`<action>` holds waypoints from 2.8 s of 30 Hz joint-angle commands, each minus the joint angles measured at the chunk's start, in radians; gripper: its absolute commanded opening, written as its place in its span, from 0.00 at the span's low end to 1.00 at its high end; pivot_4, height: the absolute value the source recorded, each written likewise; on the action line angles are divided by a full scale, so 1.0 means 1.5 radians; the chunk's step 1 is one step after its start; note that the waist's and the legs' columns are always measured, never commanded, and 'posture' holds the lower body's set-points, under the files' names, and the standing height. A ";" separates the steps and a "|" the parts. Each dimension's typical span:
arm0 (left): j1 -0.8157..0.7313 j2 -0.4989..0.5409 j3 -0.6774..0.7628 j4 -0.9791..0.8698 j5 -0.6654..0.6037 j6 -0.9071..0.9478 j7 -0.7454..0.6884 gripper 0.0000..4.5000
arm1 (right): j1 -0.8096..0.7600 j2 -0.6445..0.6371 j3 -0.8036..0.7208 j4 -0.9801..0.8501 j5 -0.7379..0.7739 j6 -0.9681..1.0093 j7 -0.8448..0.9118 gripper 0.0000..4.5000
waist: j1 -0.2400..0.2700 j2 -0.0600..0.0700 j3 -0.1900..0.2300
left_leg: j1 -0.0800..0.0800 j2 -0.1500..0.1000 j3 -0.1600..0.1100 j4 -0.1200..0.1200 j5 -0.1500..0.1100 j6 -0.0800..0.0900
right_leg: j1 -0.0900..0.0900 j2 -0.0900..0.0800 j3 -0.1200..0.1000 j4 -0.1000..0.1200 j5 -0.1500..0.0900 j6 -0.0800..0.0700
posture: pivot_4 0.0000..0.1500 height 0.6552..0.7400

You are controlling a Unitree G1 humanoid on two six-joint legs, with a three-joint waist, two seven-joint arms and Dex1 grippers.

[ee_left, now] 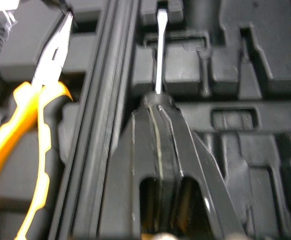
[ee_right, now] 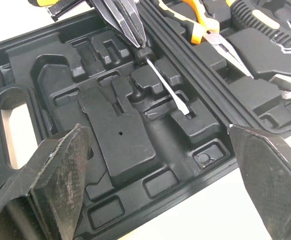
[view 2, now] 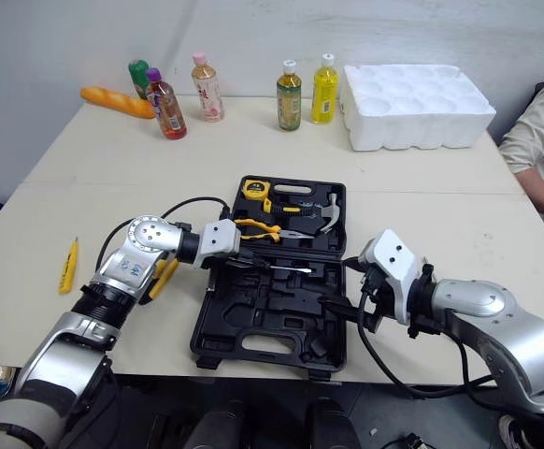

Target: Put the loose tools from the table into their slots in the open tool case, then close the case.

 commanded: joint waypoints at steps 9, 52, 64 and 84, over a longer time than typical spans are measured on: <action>0.030 -0.006 -0.027 0.082 0.048 0.002 0.032 0.01 | -0.005 -0.021 0.015 0.026 -0.065 -0.049 0.018 1.00 | 0.000 0.002 -0.008 | 0.009 0.000 0.000 -0.004 -0.002 0.002 | 0.010 -0.001 0.000 -0.006 0.000 0.001 | 1.00 1.00; 0.515 0.275 0.532 -0.499 -0.495 0.525 0.095 1.00 | 0.226 -0.106 -0.405 0.307 -0.119 -0.176 0.216 1.00 | -0.007 0.006 0.010 | -0.002 0.001 0.002 -0.020 0.004 -0.005 | -0.005 -0.003 -0.002 -0.012 0.000 -0.002 | 1.00 1.00; 0.154 0.176 0.238 -0.593 -0.580 0.594 0.069 1.00 | 0.288 0.073 -0.379 0.077 -0.100 0.000 -0.028 1.00 | -0.004 0.007 0.010 | -0.001 0.001 0.004 -0.018 0.008 -0.010 | -0.005 0.000 0.000 -0.007 0.001 -0.001 | 1.00 1.00; 0.043 0.046 0.097 -0.479 -0.453 0.476 -0.018 1.00 | 0.330 0.149 -0.341 0.012 -0.101 0.021 -0.131 0.20 | -0.002 0.005 0.011 | -0.002 0.002 0.005 -0.011 0.008 -0.009 | -0.005 0.001 0.002 -0.005 0.001 0.001 | 1.00 1.00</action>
